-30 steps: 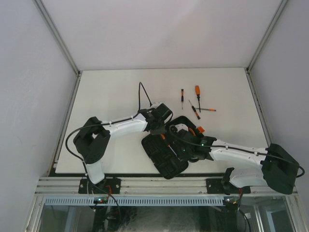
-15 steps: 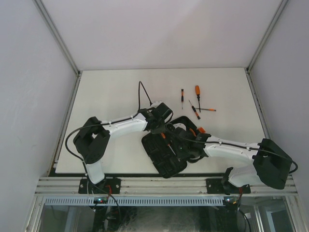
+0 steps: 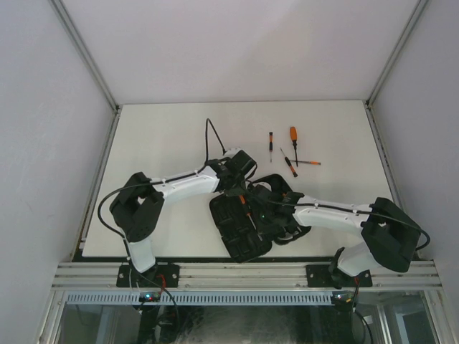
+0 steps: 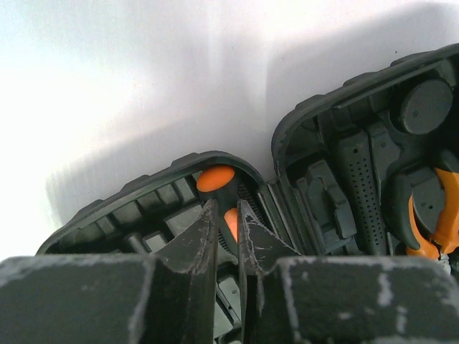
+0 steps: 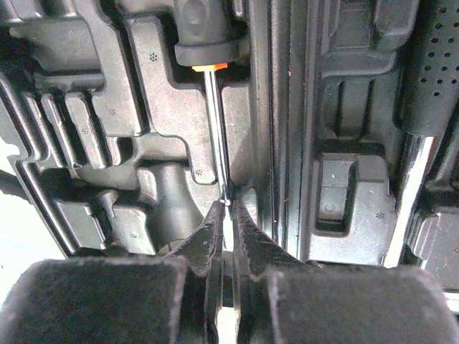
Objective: Sort the tools into containers
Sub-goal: Adjust the screwdriver in the storage box, then move the storage box to the center of the board.
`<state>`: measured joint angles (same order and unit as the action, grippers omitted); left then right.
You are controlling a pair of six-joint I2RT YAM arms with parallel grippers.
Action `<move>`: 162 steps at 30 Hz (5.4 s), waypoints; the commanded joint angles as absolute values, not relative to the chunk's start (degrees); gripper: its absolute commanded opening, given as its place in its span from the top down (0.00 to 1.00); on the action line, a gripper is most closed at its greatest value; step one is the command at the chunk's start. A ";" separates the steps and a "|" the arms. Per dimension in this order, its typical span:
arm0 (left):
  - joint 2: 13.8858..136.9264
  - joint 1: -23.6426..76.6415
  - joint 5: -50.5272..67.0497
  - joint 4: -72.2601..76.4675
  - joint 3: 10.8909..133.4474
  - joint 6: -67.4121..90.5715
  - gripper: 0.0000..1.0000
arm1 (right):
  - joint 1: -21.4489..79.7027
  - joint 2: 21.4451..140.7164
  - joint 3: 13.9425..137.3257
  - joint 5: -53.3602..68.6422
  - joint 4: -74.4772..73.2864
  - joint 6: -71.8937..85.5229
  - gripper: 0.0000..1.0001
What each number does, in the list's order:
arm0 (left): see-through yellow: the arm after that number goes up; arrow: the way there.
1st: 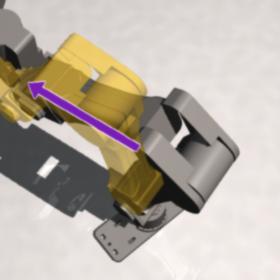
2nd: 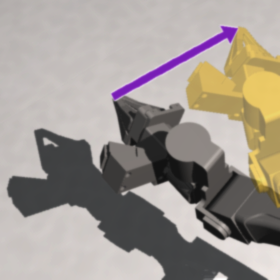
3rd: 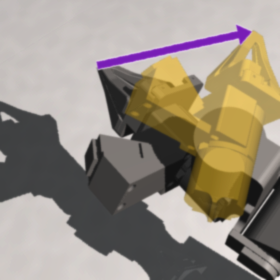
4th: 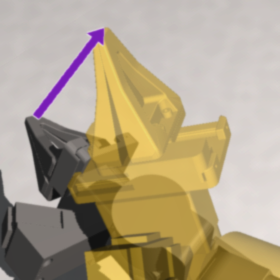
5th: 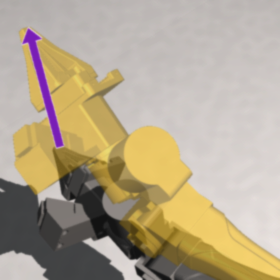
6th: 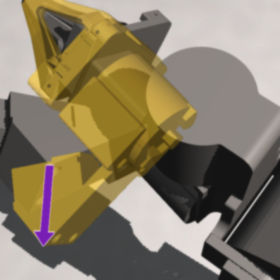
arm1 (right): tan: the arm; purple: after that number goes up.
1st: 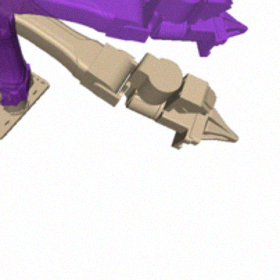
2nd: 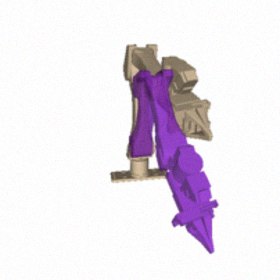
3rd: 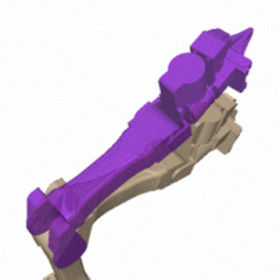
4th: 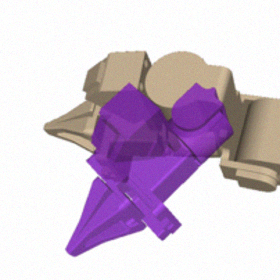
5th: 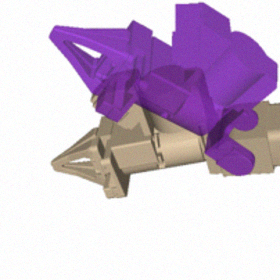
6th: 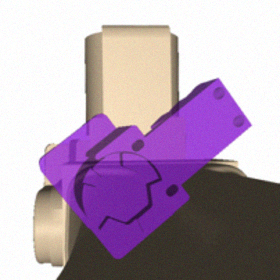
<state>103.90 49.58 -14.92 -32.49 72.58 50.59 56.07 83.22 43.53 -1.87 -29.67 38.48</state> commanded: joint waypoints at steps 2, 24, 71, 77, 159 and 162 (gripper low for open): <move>107.00 49.66 -13.28 -33.95 72.88 48.95 0.85 | 57.04 92.72 38.73 -3.75 -36.70 40.84 1.00; 113.10 50.09 -13.57 -36.40 68.82 46.10 0.91 | 60.88 101.63 43.70 -10.39 -42.21 47.23 1.00; 90.03 46.87 -16.05 -28.87 73.34 34.69 0.60 | 61.69 56.07 45.12 -16.98 -34.23 39.67 0.61; 84.47 45.70 -16.33 -29.39 70.78 34.76 0.58 | 56.18 51.54 43.85 -18.51 -38.66 41.37 0.61; 74.69 32.26 -15.26 -31.68 54.66 35.19 0.59 | 15.25 60.58 50.36 -2.88 -26.97 26.85 0.56; 70.44 32.26 -15.40 -33.85 53.97 35.15 0.59 | 13.61 64.94 52.67 -2.28 -24.07 26.15 0.55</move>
<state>76.40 32.45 -14.85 -31.07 52.60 36.36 15.51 61.01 48.71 -3.90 -30.81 28.82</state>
